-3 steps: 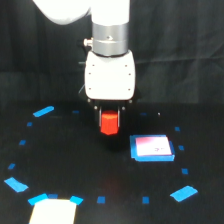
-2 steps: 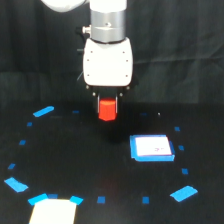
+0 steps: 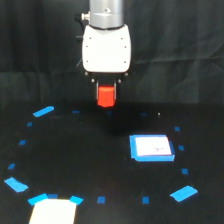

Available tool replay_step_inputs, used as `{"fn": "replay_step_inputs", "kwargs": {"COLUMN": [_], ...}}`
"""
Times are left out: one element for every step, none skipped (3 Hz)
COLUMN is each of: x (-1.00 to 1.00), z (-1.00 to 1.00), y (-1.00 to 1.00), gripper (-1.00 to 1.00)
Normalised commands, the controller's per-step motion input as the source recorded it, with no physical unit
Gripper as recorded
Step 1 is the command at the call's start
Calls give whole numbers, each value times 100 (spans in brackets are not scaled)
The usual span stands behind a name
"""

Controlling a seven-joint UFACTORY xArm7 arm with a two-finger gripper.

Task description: Pick up the red object from the table

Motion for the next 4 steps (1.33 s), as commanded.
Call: {"fn": "replay_step_inputs", "kwargs": {"x": [5,5,-33,4], "z": [89,28,41,11], "y": [26,8,-3,11], "gripper": [-100,-100,-100,-100]}}
